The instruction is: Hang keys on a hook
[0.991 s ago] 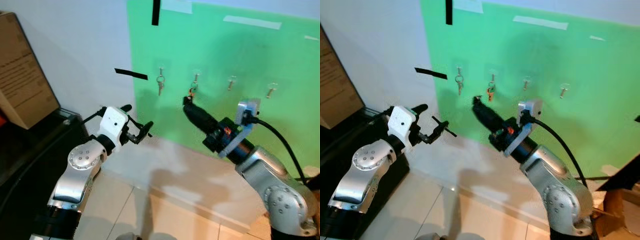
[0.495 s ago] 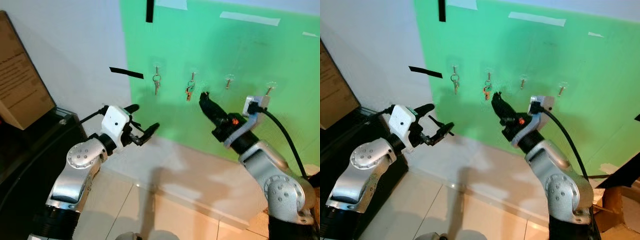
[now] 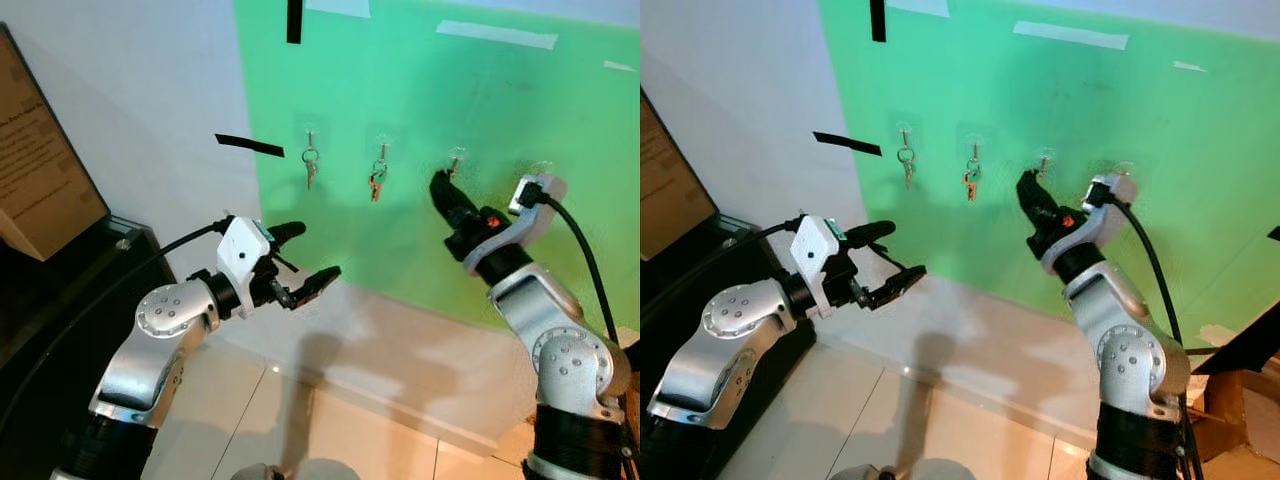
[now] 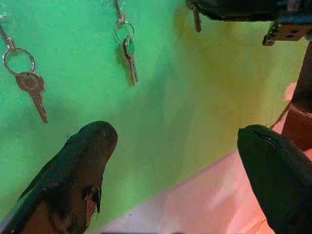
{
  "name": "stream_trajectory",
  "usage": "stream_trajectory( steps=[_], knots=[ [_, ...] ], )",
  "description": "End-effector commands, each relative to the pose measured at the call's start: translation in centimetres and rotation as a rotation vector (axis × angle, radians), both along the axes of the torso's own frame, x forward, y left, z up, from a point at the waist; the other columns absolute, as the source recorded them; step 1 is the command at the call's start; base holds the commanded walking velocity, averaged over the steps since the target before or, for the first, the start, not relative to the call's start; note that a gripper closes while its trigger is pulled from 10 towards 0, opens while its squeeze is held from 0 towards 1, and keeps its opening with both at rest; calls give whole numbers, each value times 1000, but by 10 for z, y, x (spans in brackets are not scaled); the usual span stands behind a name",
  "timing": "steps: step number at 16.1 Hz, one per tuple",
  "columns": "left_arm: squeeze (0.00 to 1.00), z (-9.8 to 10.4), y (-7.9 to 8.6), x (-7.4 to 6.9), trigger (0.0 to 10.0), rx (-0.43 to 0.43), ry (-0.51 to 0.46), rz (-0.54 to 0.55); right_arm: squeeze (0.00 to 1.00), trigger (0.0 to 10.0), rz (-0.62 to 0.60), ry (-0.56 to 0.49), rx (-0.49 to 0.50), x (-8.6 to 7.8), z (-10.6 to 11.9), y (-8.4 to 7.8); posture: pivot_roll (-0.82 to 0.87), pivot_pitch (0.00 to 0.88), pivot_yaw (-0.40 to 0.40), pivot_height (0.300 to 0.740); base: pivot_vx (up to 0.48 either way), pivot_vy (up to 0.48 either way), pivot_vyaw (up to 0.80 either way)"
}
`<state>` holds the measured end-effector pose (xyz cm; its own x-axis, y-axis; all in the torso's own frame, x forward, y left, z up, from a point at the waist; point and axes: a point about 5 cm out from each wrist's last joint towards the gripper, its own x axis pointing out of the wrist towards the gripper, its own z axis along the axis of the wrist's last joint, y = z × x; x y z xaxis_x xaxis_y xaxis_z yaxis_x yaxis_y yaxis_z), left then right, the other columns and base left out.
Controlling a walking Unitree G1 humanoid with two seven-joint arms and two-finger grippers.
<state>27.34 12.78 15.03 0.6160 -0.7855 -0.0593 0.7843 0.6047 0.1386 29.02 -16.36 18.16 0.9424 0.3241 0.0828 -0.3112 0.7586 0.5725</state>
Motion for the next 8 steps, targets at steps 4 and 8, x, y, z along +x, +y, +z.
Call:
stream_trajectory(
  steps=[4,8],
  knots=[
    [0,2,-2,-1,10000,12,12,-33,0,10000,-92,61,80,6,-5,-12,-28,0,34,740,0,0,0],
    [0,2,-3,-1,10000,11,18,-37,0,10000,-141,98,167,6,-12,-18,-25,0,33,740,0,0,0]
  ],
)
